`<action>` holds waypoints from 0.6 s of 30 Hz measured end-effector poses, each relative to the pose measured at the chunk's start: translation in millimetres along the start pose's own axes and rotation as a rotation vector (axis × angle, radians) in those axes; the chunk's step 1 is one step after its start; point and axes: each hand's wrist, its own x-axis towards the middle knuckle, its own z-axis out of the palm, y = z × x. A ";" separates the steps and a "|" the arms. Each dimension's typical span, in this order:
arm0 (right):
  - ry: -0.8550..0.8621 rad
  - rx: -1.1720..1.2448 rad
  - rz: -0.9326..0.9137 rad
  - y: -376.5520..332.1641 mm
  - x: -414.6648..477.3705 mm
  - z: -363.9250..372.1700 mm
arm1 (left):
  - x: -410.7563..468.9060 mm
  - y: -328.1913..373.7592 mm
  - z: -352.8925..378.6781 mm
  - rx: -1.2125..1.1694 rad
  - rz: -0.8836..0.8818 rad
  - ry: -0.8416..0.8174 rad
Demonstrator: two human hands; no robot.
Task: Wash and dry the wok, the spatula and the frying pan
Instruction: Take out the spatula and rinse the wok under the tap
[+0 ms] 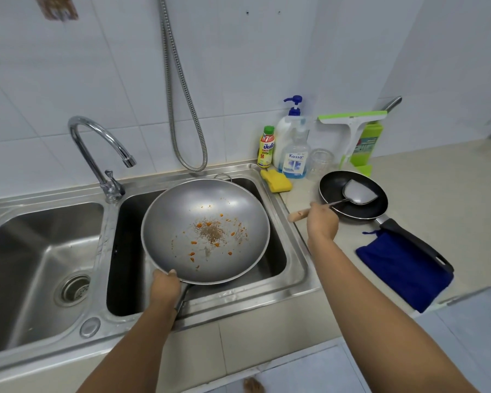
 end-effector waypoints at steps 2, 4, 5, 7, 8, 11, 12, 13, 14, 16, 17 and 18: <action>0.045 -0.050 -0.064 15.9 -14.8 5.4 | -2.4 1.2 -0.8 -0.012 -0.007 -0.005; 0.068 -0.098 -0.078 33.9 -32.8 9.9 | -4.6 2.7 -1.7 -0.007 -0.007 -0.004; 0.068 -0.115 -0.075 43.9 -40.2 11.6 | -6.9 4.4 -1.6 -0.006 -0.007 -0.006; 0.062 -0.151 -0.077 64.4 -56.4 17.0 | -9.1 6.4 -2.9 -0.018 -0.005 -0.015; 0.059 -0.179 -0.083 74.5 -62.3 19.8 | -10.0 7.4 -2.2 -0.024 -0.006 -0.018; -0.026 -0.216 -0.106 97.1 -79.0 38.0 | -11.6 9.4 -5.6 -0.029 -0.022 -0.026; -0.079 -0.242 -0.130 102.4 -82.7 44.9 | -10.7 8.6 -6.2 -0.039 -0.021 -0.029; -0.131 -0.294 -0.151 107.0 -85.4 52.1 | -10.2 8.0 -7.2 -0.051 -0.022 -0.035; -0.176 -0.358 -0.162 109.9 -87.9 58.7 | -9.9 7.8 -8.1 -0.055 -0.020 -0.042; -0.252 -0.471 -0.136 114.7 -88.0 73.8 | -8.2 6.2 -9.5 -0.052 -0.025 -0.055; -0.282 -0.513 -0.108 115.8 -87.1 80.7 | -7.2 5.3 -10.0 -0.056 -0.029 -0.062; -0.306 -0.550 -0.078 115.2 -86.1 86.7 | -6.2 4.7 -10.8 -0.060 -0.026 -0.067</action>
